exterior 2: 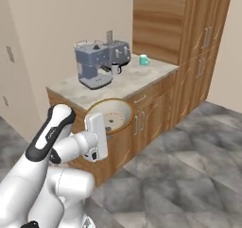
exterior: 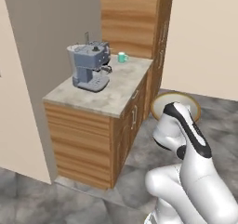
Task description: Clear the mugs and bowl far away from the sink.
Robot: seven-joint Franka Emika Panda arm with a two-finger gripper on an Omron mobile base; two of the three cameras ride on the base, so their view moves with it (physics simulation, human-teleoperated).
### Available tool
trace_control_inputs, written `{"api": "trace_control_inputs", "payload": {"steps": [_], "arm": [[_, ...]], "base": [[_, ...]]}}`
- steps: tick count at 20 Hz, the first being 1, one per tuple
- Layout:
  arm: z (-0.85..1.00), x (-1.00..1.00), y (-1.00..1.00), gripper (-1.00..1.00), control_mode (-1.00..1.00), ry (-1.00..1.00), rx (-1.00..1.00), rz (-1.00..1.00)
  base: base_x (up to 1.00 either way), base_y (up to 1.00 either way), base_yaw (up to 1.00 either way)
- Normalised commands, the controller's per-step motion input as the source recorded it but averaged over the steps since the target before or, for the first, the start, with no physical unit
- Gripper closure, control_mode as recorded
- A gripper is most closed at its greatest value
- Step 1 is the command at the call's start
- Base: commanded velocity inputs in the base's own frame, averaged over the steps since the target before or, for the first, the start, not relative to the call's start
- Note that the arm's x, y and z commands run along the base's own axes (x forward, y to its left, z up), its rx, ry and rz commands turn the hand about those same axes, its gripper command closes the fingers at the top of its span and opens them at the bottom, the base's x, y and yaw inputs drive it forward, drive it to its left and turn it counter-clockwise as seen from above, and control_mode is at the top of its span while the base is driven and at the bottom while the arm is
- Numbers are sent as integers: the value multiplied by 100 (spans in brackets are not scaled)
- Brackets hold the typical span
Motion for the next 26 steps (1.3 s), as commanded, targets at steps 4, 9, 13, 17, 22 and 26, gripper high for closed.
{"api": "trace_control_inputs", "payload": {"steps": [4,9,13,17,22,26], "arm": [[0,0,0,100,100,0,0,0],[0,0,0,100,100,0,0,0],[0,0,0,100,100,0,0,0],[0,0,0,100,100,0,0,0],[0,0,0,100,100,0,0,0],[0,0,0,100,100,0,0,0]], "base": [[100,-52,0],[86,-34,0],[58,-6,13],[70,-34,19],[36,-5,17],[-13,2,33]]}}
